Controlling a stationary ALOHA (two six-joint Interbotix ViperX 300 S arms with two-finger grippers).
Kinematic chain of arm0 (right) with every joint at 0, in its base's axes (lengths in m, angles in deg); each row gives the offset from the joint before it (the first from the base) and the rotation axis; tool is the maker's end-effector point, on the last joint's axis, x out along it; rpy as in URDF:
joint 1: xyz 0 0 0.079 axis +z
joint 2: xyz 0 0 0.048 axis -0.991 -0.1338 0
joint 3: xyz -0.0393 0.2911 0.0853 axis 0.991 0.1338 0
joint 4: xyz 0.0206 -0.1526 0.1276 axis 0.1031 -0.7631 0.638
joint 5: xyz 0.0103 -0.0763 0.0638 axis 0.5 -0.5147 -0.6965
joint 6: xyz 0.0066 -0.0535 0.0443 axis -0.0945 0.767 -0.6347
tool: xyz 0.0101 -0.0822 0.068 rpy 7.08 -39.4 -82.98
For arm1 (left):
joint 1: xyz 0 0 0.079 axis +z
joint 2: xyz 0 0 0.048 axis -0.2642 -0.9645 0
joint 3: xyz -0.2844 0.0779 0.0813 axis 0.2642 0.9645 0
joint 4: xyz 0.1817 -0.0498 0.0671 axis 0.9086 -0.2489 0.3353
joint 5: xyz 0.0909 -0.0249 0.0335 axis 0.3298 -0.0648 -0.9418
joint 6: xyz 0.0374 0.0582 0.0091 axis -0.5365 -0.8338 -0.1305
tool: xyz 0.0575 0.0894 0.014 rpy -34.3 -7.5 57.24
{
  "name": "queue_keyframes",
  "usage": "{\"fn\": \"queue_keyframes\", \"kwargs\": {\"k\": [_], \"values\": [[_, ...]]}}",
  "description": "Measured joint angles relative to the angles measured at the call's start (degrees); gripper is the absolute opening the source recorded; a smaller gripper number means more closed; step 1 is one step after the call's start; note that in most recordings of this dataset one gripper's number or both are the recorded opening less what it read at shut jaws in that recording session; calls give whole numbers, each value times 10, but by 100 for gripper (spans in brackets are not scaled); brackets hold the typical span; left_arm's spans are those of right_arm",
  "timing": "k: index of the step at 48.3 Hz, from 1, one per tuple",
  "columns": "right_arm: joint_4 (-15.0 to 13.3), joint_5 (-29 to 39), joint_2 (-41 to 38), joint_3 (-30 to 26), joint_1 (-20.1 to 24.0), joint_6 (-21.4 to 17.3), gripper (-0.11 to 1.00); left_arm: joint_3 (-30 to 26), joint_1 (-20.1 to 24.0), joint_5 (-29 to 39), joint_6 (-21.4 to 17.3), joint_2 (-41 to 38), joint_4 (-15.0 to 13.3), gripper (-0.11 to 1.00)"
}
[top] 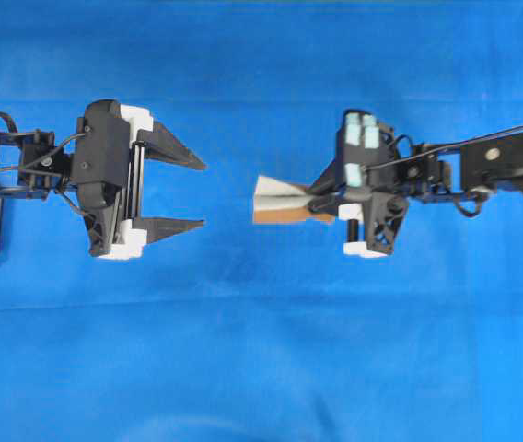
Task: Hand over the sponge with the left arm and wipe it with the right arm.
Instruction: 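Move the held sponge back and forth with the right gripper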
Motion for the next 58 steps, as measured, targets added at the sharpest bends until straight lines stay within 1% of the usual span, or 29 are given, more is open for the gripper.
{"fn": "queue_keyframes", "kwargs": {"k": [12,22,31,37,43,51,58], "values": [[4,-30,-72,-11,0,-4,21,0,1,-3,-4,0,-1,88],[7,-36,-83,-16,3,-4,21,1,0,-3,-4,0,0,88],[7,-36,-84,-16,-7,-3,21,2,0,-3,-4,0,-1,88],[6,-37,-83,-12,-28,0,20,2,0,-3,-4,0,-1,88],[3,-46,-80,-2,-63,4,20,1,0,-3,-1,0,-1,88],[-12,-62,-73,9,-122,7,20,3,0,-3,-2,0,-1,88],[-23,-65,-73,9,-149,7,20,3,0,-3,-3,0,-1,88]]}}
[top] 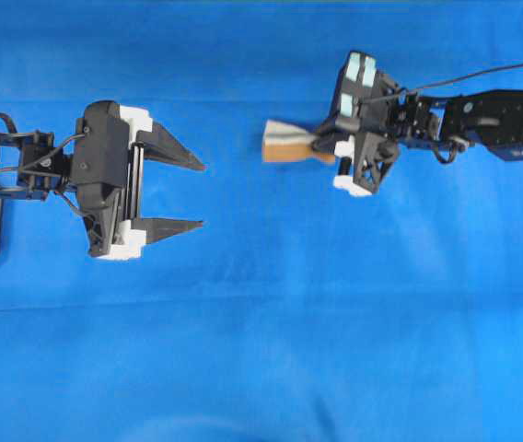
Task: Hand over the sponge with the left arm and wipe it with the right arm.
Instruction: 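Move the held sponge back and forth with the right gripper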
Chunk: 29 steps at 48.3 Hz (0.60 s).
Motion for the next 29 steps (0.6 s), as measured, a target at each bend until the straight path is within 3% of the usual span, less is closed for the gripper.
{"fn": "queue_keyframes", "kwargs": {"k": [13,29], "values": [[-3,1,0,-1,11,-9,20,2,0,0,2,0,0,88],[28,13,0,-1,134,-38,20,2,0,0,2,0,0,88]]}}
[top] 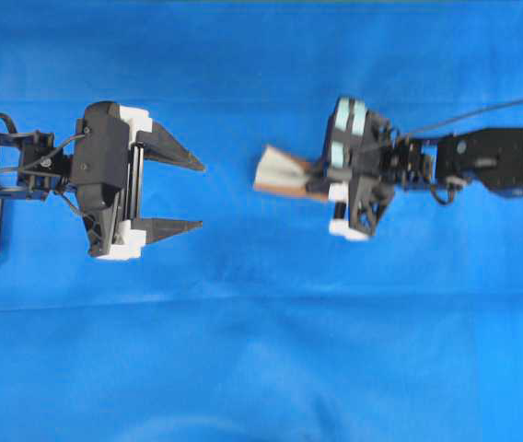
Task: Hand over the sponge with the left arm and wipe it with the right arm.
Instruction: 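Move the held sponge back and forth with the right gripper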
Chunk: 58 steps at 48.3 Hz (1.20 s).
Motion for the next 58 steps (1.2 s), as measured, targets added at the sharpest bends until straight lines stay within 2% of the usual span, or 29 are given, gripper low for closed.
{"fn": "queue_keyframes", "kwargs": {"k": [13,25,31,36,47,51,58], "values": [[3,10,0,-11,102,-43,20,0,0,0,1,0,1,88],[3,20,-4,-17,107,-44,20,0,0,-3,2,0,0,88],[-3,20,-4,-17,82,-39,20,0,0,-4,1,0,0,88],[-19,22,-3,-15,46,-30,20,0,-2,-4,2,0,0,88],[-50,24,0,-14,-54,-5,19,0,-4,-4,2,0,0,88],[-55,25,0,-15,-87,3,19,0,-5,-4,3,0,0,88],[-57,24,0,-15,-118,8,19,0,-7,-4,2,0,0,88]]}}
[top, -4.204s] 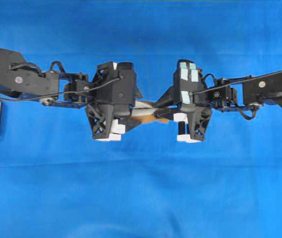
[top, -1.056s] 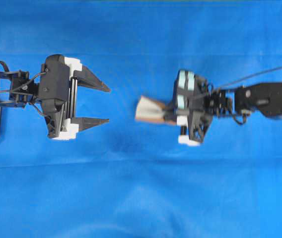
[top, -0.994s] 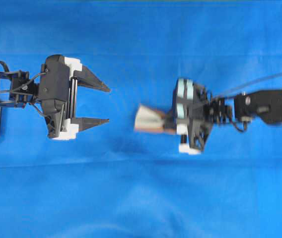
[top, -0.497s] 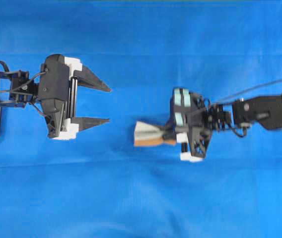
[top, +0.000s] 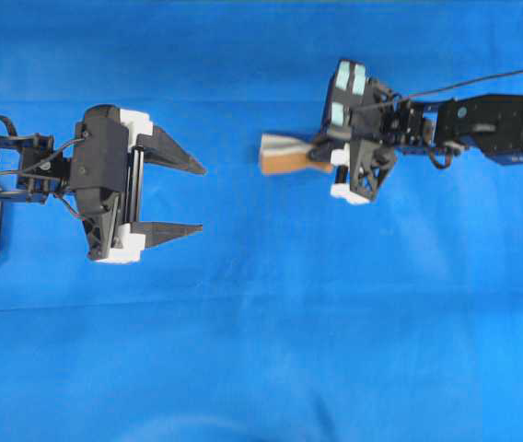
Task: Hand over the sponge with the left arm and wipe it with the right arm.
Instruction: 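Move the held sponge back and forth with the right gripper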
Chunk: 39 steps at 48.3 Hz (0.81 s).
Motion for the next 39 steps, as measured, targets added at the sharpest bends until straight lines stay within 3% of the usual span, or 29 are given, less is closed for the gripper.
{"fn": "queue_keyframes", "kwargs": {"k": [15,34,39], "values": [[-3,0,0,0,4,-6,19,0,-1,0,-1,0,0,88],[43,2,-3,-4,186,-53,19,0,-4,0,-1,0,0,87],[47,2,-7,-10,217,-69,19,0,-4,0,-1,0,0,87]]}}
